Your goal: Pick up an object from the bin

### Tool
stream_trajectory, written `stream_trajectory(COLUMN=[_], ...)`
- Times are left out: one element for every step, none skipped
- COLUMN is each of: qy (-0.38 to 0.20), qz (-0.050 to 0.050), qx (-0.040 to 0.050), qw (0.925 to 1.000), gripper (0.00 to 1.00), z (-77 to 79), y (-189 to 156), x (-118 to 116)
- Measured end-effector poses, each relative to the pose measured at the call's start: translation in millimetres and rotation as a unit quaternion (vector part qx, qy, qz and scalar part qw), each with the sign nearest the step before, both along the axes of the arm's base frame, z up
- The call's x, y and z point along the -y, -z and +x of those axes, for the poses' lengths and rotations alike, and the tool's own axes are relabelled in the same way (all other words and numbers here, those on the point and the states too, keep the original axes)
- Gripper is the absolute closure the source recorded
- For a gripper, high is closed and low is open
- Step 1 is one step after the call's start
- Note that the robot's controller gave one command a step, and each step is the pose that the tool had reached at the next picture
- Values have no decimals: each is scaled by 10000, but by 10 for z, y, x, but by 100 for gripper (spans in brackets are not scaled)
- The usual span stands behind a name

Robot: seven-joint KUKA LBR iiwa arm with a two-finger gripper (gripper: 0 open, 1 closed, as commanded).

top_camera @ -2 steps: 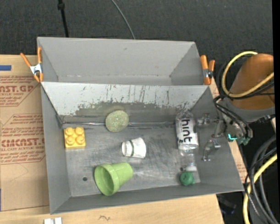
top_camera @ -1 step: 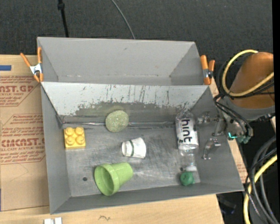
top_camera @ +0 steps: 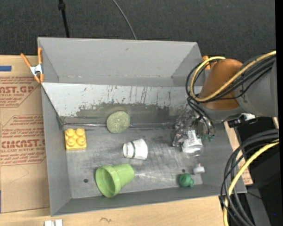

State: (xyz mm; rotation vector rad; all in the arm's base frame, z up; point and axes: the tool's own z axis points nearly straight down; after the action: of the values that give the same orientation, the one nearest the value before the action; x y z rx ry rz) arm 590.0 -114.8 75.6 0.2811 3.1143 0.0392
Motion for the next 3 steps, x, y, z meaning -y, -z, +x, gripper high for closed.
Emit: stream_trajectory(qy=[-2,-1,-12], qz=[0,-1,-103], qx=[-4,-13,-62], qw=[10000,10000,9999], gripper=[100,100,100], z=[-2,-10,-48], y=[1,-18,-497], x=[-1,-3,117])
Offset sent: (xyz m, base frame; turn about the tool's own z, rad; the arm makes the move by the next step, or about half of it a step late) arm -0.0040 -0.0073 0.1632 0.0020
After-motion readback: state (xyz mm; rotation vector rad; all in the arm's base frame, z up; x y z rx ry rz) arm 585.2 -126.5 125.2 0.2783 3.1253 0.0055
